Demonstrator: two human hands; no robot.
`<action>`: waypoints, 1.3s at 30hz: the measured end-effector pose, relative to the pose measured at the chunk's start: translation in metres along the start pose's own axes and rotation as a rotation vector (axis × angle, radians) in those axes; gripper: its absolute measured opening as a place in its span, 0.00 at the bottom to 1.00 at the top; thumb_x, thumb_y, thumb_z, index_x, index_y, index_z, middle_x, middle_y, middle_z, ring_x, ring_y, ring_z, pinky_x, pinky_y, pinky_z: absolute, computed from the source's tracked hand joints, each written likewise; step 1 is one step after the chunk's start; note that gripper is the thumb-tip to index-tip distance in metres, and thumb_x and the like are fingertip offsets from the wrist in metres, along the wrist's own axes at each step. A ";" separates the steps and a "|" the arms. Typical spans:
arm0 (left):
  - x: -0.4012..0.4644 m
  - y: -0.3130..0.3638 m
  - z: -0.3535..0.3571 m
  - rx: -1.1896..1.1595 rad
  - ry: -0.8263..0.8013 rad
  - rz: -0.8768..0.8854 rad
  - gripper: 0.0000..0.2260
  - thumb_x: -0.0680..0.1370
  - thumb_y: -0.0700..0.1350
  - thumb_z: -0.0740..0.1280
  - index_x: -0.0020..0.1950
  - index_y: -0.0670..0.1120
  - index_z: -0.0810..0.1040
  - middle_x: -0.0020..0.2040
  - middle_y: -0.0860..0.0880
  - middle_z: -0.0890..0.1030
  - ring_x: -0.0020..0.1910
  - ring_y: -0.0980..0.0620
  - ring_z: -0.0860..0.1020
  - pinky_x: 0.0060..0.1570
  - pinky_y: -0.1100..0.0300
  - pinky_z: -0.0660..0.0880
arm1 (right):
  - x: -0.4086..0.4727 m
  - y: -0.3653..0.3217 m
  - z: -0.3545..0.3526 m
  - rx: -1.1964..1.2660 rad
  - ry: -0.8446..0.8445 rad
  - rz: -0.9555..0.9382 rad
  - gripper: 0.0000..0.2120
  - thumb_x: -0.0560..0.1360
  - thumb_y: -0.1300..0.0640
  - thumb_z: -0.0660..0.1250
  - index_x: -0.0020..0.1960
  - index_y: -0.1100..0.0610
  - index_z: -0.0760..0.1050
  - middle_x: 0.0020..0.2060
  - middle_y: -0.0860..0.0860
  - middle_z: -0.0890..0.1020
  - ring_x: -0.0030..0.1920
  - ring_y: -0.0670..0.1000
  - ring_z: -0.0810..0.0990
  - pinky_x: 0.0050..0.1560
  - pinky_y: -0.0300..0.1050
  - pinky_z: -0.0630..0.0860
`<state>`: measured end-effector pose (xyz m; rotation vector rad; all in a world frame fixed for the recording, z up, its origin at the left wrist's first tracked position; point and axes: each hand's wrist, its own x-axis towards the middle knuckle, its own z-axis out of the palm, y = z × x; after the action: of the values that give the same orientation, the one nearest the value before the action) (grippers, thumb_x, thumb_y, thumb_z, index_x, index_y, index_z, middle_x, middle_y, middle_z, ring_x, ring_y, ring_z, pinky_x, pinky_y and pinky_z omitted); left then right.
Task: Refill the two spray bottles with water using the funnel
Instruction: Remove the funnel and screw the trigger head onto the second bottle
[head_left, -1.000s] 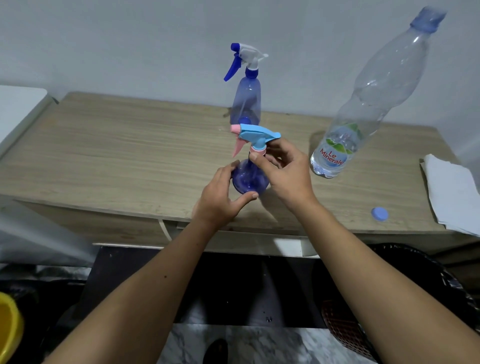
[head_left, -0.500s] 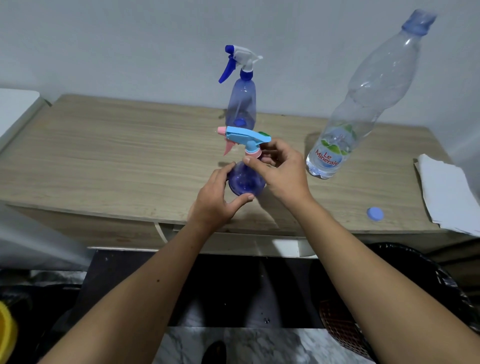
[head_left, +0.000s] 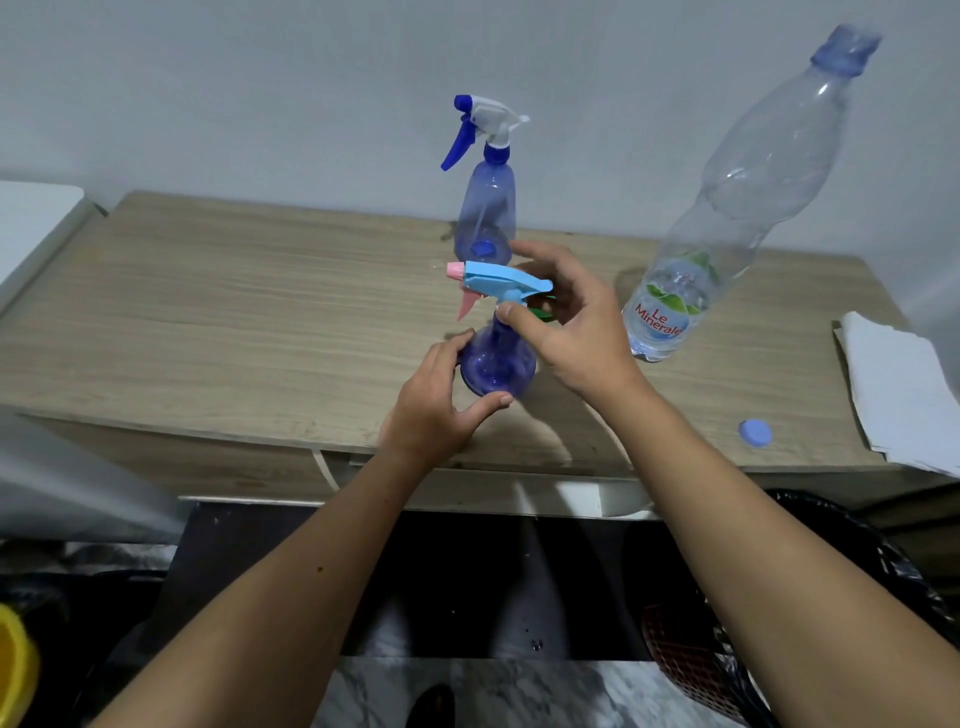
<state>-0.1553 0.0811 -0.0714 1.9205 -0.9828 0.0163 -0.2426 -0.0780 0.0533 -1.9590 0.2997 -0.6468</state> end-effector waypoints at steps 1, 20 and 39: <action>0.000 0.000 0.000 0.002 0.002 0.004 0.39 0.74 0.60 0.80 0.76 0.41 0.72 0.69 0.46 0.79 0.66 0.48 0.80 0.65 0.49 0.79 | 0.001 0.002 -0.001 -0.025 -0.011 -0.001 0.22 0.74 0.63 0.77 0.65 0.50 0.80 0.54 0.46 0.86 0.55 0.49 0.85 0.62 0.57 0.82; -0.001 -0.002 0.004 0.002 0.030 0.007 0.40 0.72 0.59 0.80 0.77 0.40 0.72 0.69 0.45 0.79 0.66 0.48 0.80 0.66 0.50 0.79 | 0.011 -0.007 -0.015 -0.321 -0.182 -0.097 0.11 0.73 0.56 0.77 0.53 0.49 0.79 0.44 0.44 0.85 0.43 0.47 0.83 0.47 0.44 0.79; 0.000 -0.003 0.004 0.019 0.026 0.003 0.38 0.72 0.60 0.80 0.75 0.40 0.73 0.66 0.46 0.80 0.63 0.49 0.81 0.61 0.48 0.81 | 0.010 0.011 -0.009 -0.038 -0.115 0.047 0.22 0.66 0.60 0.86 0.48 0.50 0.74 0.49 0.54 0.85 0.48 0.57 0.87 0.49 0.45 0.86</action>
<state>-0.1545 0.0791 -0.0759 1.9313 -0.9713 0.0520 -0.2383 -0.0952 0.0497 -2.0109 0.2875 -0.4994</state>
